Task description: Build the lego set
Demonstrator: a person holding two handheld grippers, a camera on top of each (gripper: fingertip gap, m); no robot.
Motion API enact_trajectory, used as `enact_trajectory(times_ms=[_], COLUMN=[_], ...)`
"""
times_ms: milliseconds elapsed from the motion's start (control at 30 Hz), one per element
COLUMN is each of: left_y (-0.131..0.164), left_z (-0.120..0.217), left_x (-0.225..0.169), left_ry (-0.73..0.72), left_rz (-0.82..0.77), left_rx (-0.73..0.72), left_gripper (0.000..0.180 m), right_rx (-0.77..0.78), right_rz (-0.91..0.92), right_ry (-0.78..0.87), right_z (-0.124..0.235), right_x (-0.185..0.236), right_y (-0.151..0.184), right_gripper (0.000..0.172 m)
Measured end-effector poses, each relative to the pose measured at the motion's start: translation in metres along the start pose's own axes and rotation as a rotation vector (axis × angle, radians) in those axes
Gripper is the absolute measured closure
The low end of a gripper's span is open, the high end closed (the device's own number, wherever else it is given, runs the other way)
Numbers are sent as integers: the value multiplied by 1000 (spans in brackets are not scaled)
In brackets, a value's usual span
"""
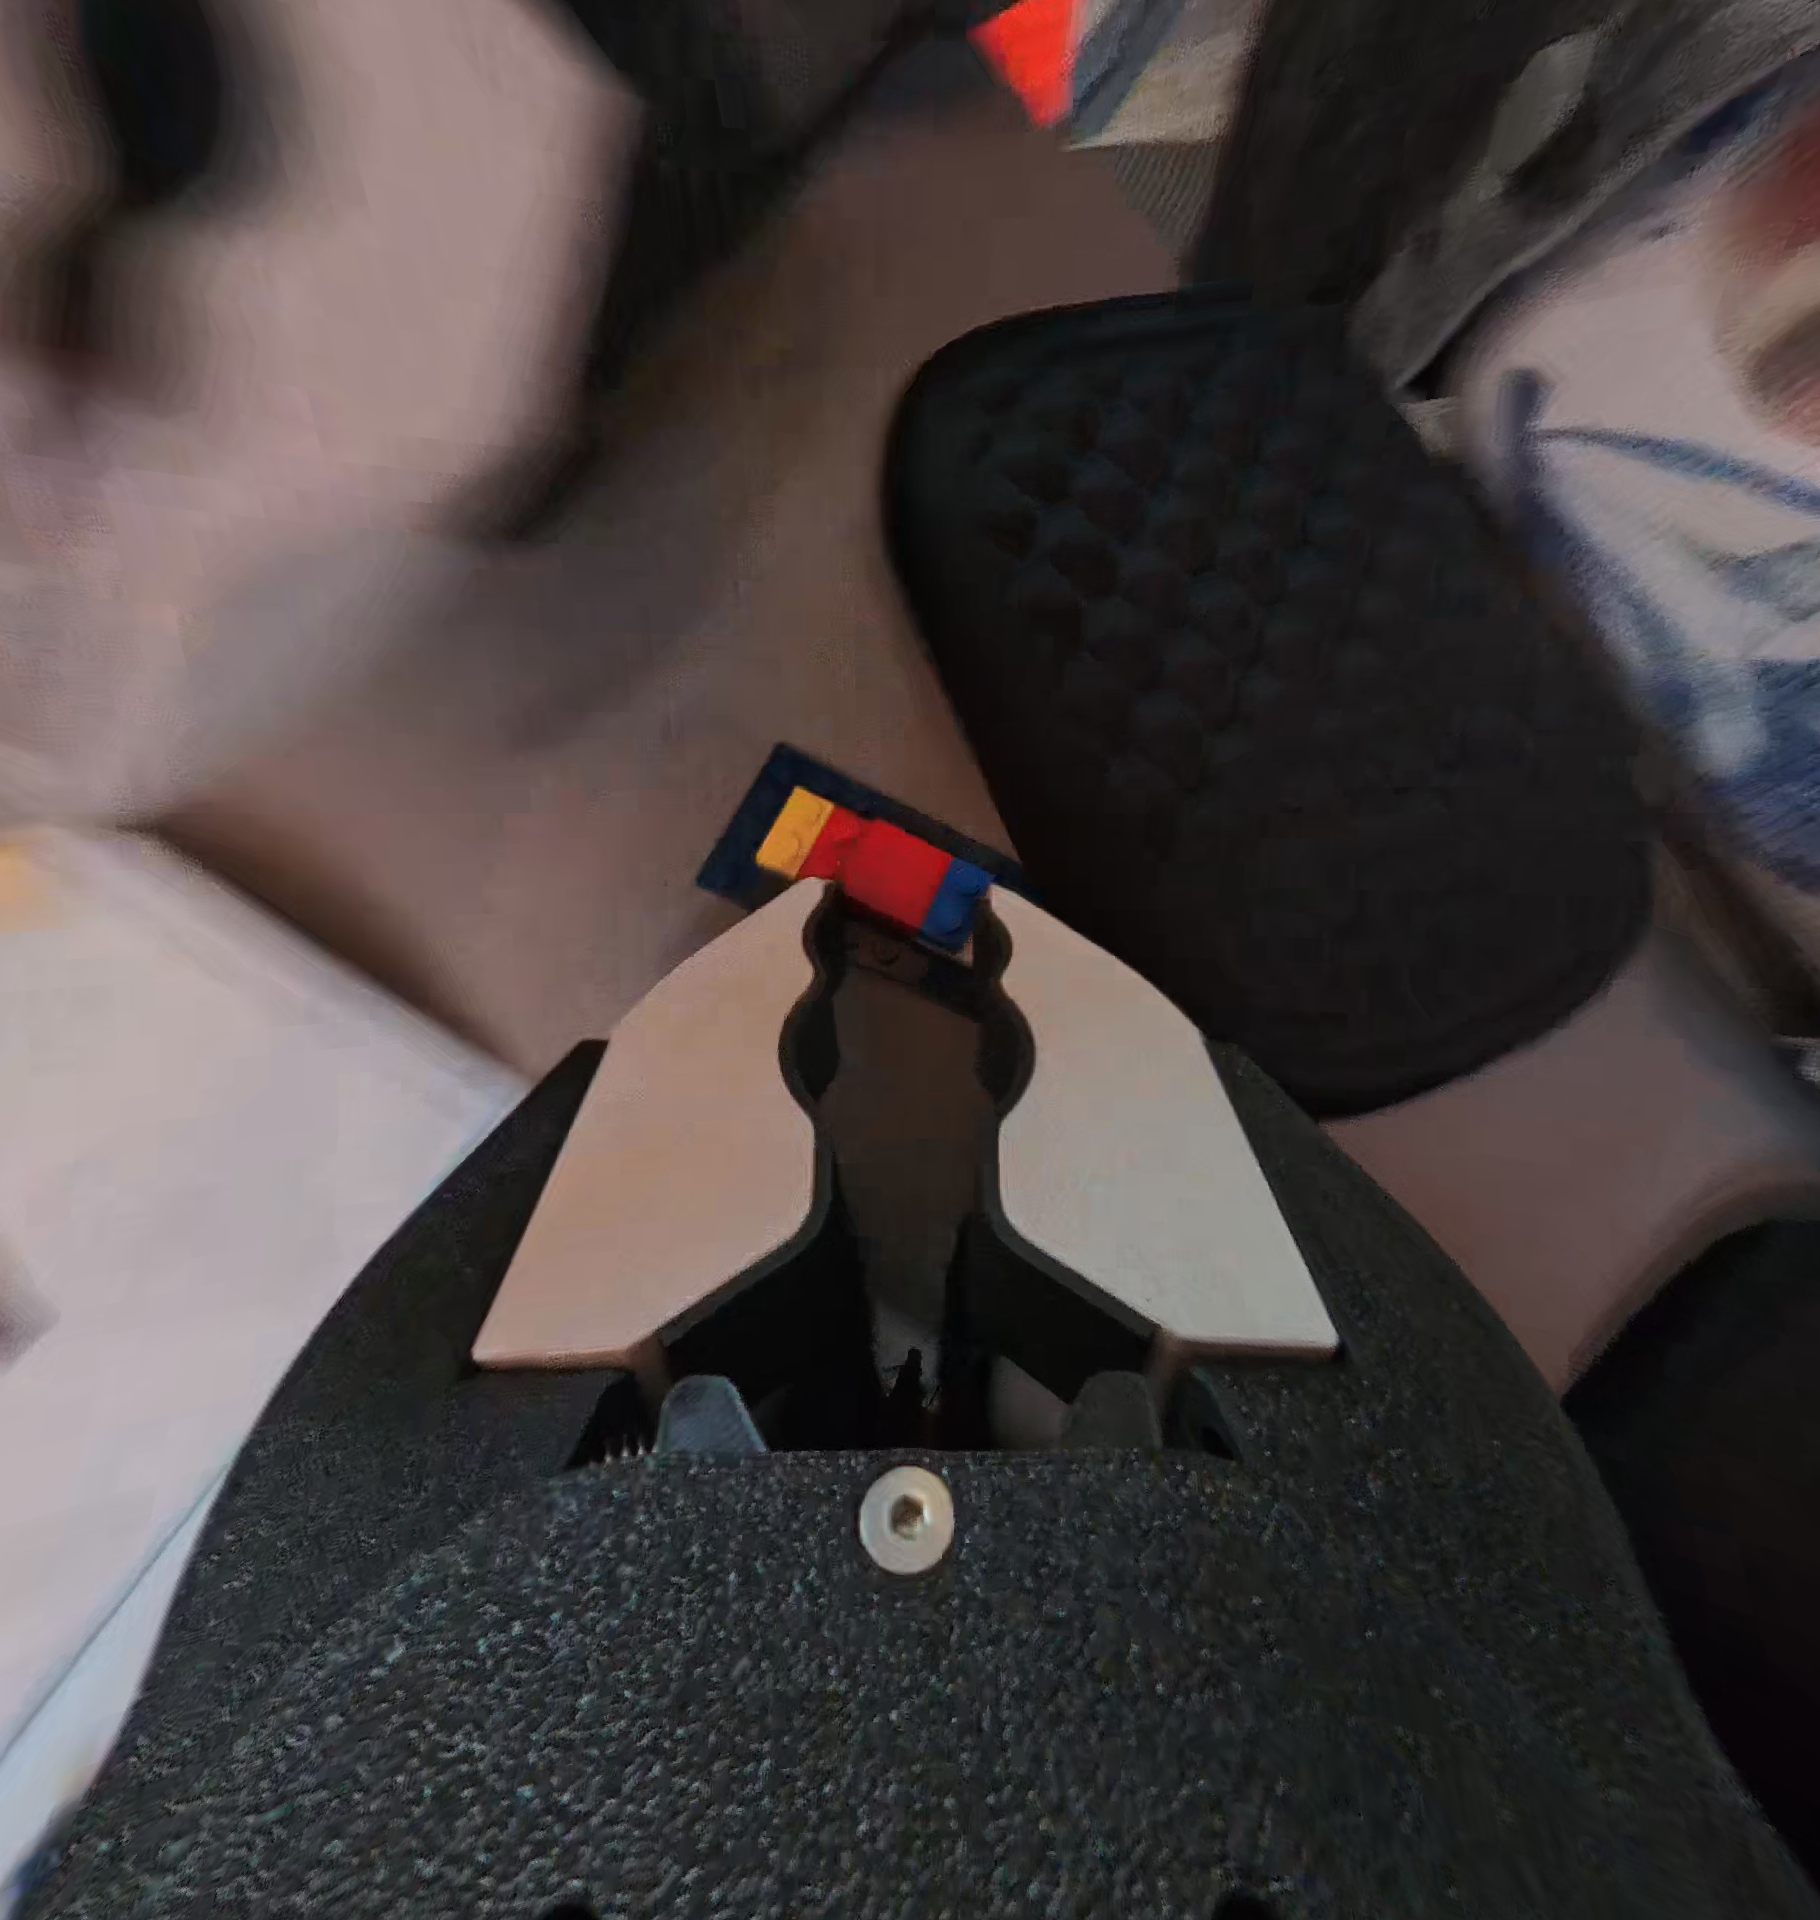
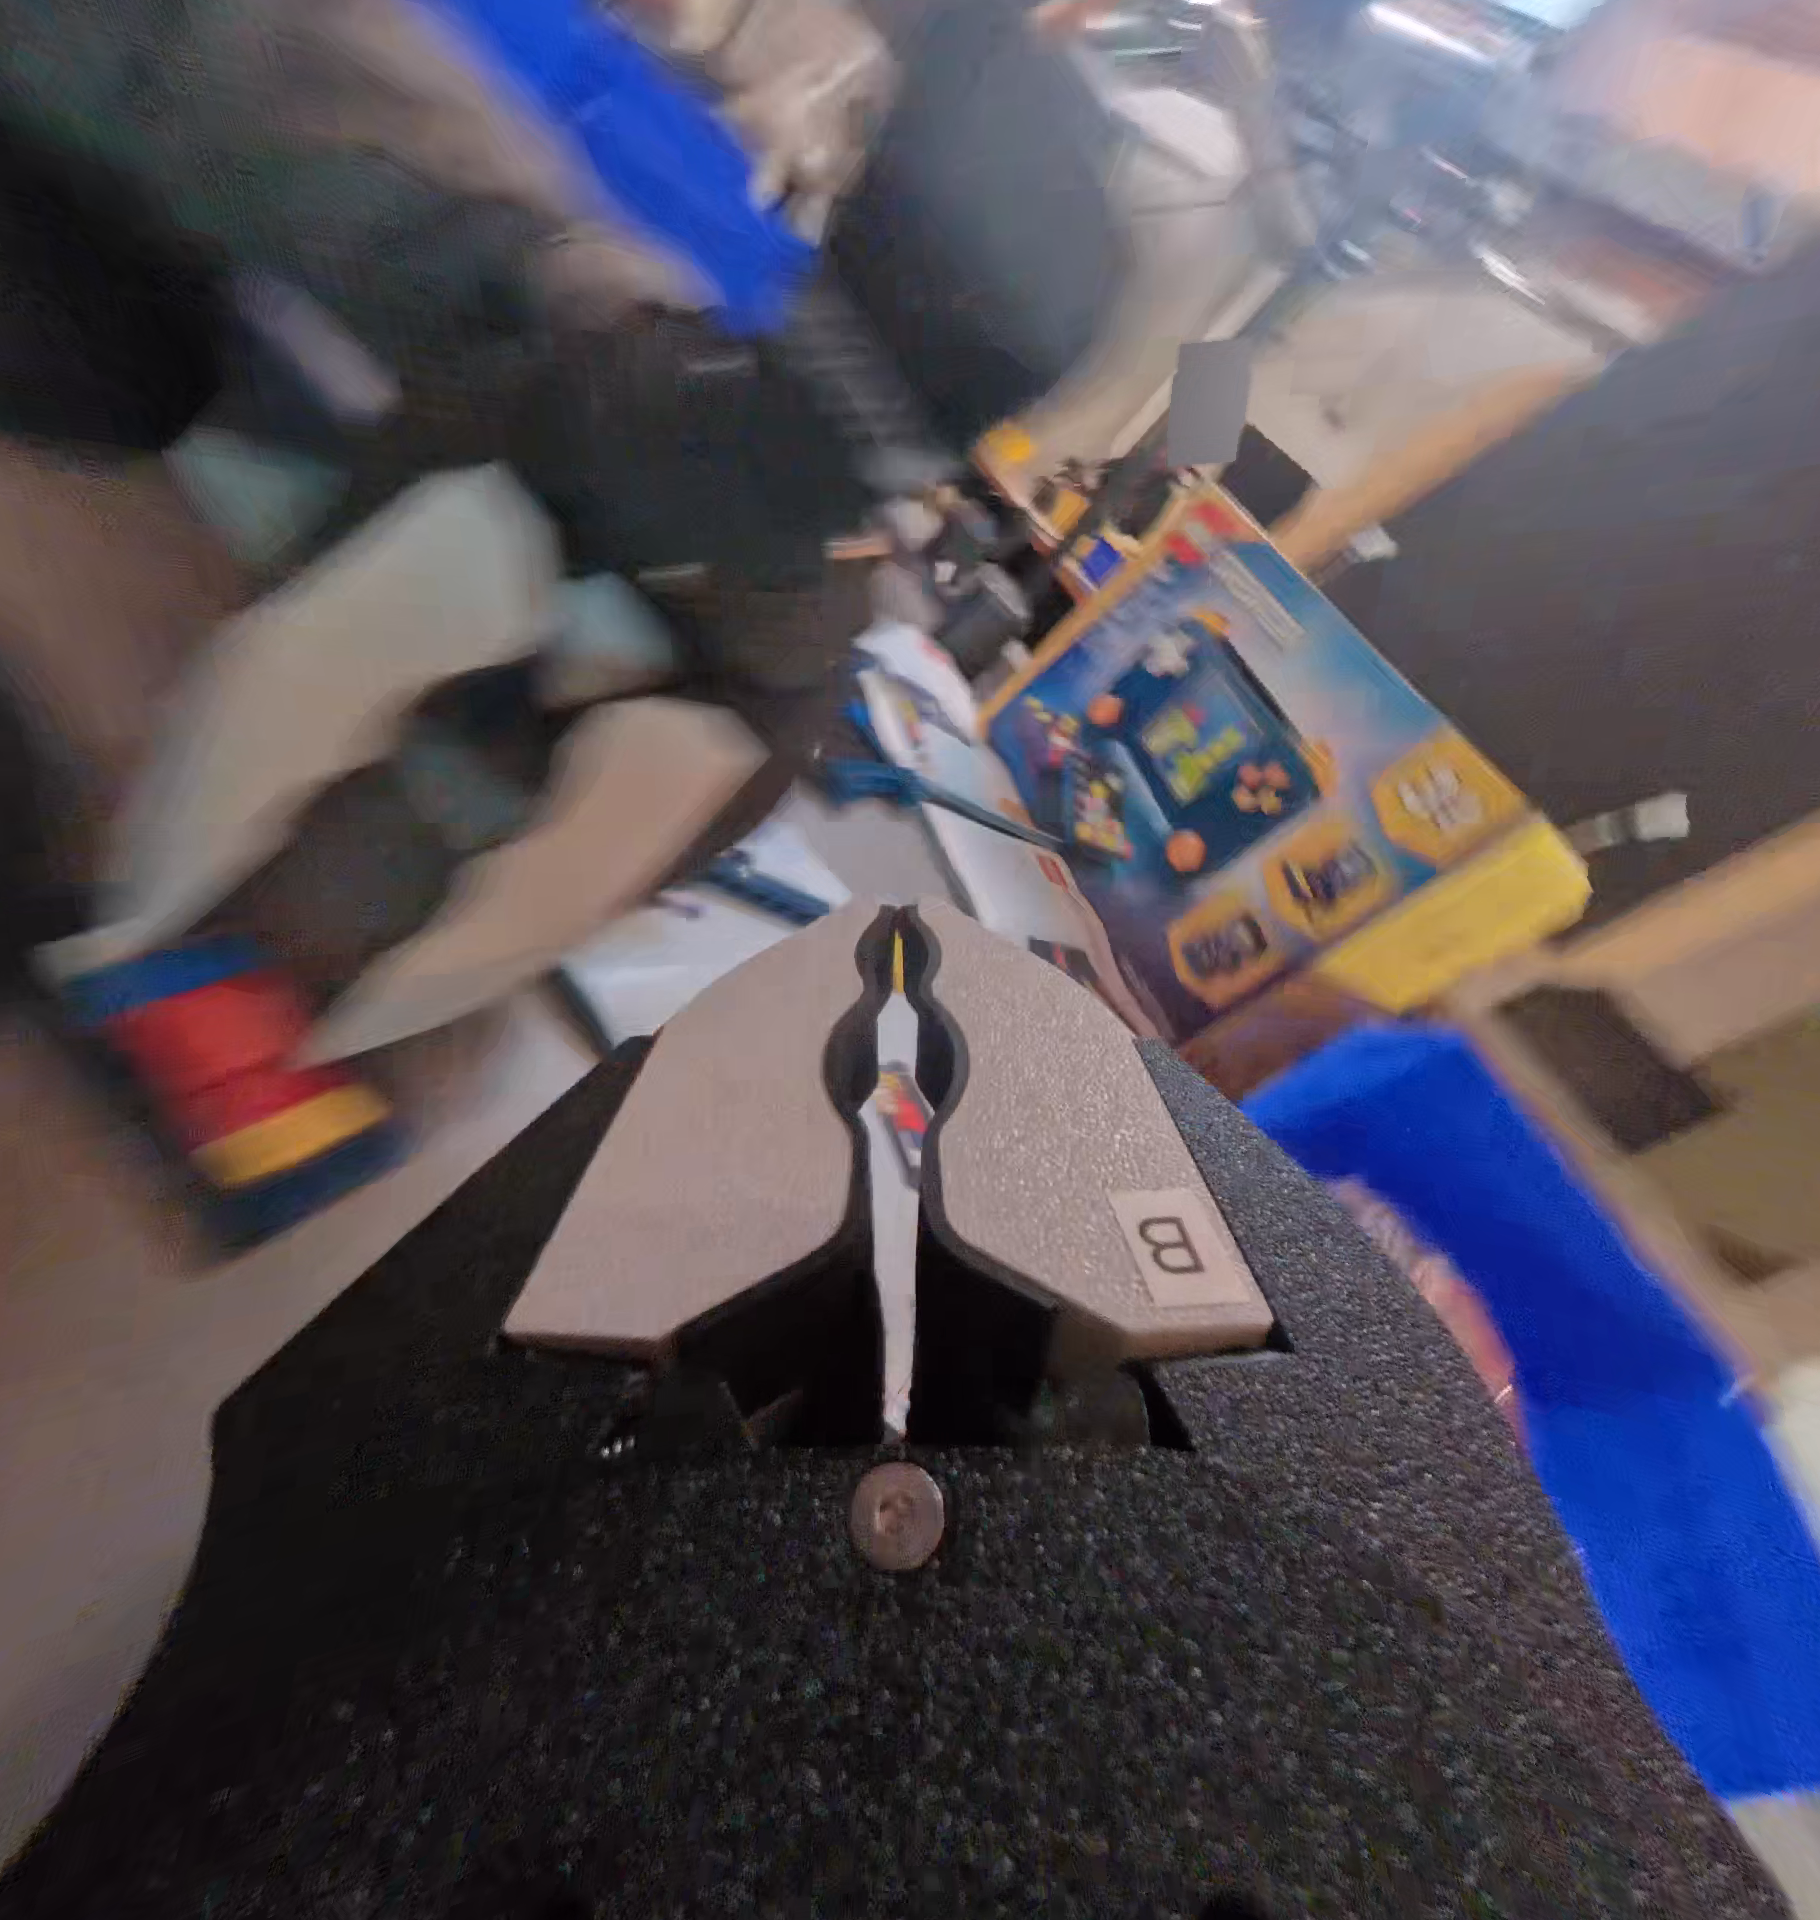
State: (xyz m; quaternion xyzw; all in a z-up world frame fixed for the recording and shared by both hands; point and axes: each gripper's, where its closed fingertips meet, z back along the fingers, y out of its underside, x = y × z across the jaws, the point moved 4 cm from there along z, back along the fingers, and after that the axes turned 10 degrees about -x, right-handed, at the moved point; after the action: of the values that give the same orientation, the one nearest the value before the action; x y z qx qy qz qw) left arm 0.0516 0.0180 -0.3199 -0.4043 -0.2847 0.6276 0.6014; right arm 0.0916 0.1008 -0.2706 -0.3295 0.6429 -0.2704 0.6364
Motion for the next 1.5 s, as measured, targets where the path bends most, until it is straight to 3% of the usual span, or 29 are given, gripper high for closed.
enact_trajectory(times_ms=[67,133,300,367,533,867,1033,1100,1200,1367,1500], left_y=[-4,2,5,5,6,4,-4,-9,-11,4,20], left_z=[-10,8,13,12,11,15,31,40,56,72,82], left_x=[-10,4,7,8,9,17,14,9,-4,-40,-64], left_ry=[51,-29,-47,-45,-44,-79,-123,-146,-237,-421,-582], left_rz=[-82,-61,-75,-68,-68,-117,-130,-128,-121,-62,35], left_rx=[37,91,83,61,52,37,48,26,0,-9,-90], left_gripper=[155,156,156,156,156,151,141,141,140,139,141], right_rx=[48,137,68,45,80,105,278,387,465,480,476], right_rz=[-183,-122,-319,-357,-289,-363,-517,-578,-626,-447,-369], right_ry=[-129,-228,-303,-347,-330,-296,-359,-415,-471,-535,-734], right_z=[3,9,17,21,22,29,27,28,32,26,6], right_x=[4,22,22,24,37,27,38,49,63,68,69], right_y=[15,25,12,2,-1,4,14,16,7,2,2], right_gripper=[170,171,169,159,172,172,154,140,126,119,122])
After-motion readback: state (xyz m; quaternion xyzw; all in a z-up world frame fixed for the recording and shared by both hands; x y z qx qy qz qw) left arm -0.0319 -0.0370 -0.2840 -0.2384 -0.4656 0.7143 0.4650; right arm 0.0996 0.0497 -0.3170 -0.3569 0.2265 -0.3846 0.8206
